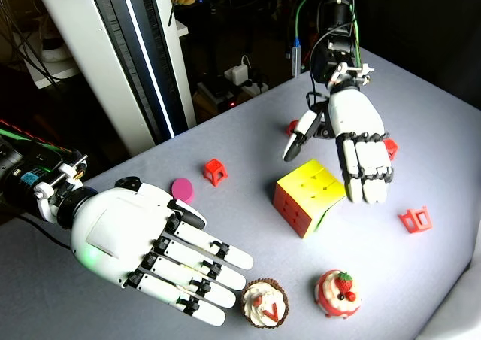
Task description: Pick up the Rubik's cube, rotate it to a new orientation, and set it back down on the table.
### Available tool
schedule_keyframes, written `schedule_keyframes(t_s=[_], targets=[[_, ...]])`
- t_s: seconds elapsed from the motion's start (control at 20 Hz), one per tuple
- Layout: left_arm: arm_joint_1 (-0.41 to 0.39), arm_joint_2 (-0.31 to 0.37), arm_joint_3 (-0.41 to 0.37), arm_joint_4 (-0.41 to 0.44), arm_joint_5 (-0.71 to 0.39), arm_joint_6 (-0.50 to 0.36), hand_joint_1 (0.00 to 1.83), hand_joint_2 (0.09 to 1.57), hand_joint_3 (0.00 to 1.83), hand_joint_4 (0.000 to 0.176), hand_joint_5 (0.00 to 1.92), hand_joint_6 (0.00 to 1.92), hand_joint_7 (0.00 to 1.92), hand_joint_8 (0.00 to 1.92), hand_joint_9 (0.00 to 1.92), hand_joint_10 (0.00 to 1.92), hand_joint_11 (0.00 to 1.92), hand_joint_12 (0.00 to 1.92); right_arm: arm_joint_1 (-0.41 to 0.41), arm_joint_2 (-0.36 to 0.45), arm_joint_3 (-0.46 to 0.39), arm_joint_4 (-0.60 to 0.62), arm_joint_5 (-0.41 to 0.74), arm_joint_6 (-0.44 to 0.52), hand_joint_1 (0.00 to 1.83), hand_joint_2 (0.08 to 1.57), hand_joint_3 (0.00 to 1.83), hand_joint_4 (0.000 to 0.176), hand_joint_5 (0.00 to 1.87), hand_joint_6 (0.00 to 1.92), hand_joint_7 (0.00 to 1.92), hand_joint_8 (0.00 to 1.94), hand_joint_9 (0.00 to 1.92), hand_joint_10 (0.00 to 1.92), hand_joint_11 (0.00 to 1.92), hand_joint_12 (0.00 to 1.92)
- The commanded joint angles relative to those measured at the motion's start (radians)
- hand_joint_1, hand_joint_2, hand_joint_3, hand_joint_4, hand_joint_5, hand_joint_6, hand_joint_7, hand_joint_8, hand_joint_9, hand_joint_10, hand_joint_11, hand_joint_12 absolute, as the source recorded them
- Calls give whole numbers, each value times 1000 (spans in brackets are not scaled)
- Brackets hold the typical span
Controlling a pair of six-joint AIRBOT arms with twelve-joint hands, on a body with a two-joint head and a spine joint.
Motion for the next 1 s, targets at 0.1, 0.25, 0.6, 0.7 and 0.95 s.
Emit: schedule_keyframes(t_s=[0.1, 0.25, 0.6, 0.7, 0.95], targets=[[-30, -27, 38, -13, -39, 6, 782, 784, 0, 0, 0, 0, 0, 0, 0, 0, 0, 1866, 3, -5, 11, 3, 111, 1, 449, 1354, 0, 0, 0, 0, 0, 0, 0, 0, 0, 0], [-38, -55, 71, -31, 14, 22, 759, 827, 6, 20, 0, 0, 0, 0, 0, 0, 0, 1482, 2, -12, 16, 3, 105, 1, 459, 1354, 0, 0, 0, 0, 0, 0, 0, 0, 0, 0], [-53, -81, 96, -36, 62, 39, 782, 791, 0, 25, 0, 0, 0, 0, 15, 7, 0, 1233, 2, -17, 19, 3, 98, 1, 399, 1352, 0, 0, 0, 0, 0, 0, 0, 0, 0, 0], [-57, -84, 99, -29, 71, 39, 801, 827, 6, 2, 0, 0, 16, 4, 51, 24, 0, 1309, 2, -17, 19, 3, 97, 1, 407, 1347, 0, 0, 0, 0, 0, 0, 0, 0, 0, 0], [-64, -92, 104, -27, 95, 64, 831, 961, 0, 0, 320, 26, 363, 183, 7, 1117, 0, 1908, 2, -18, 19, 3, 97, 2, 380, 1342, 0, 0, 0, 0, 0, 0, 0, 0, 0, 0]])
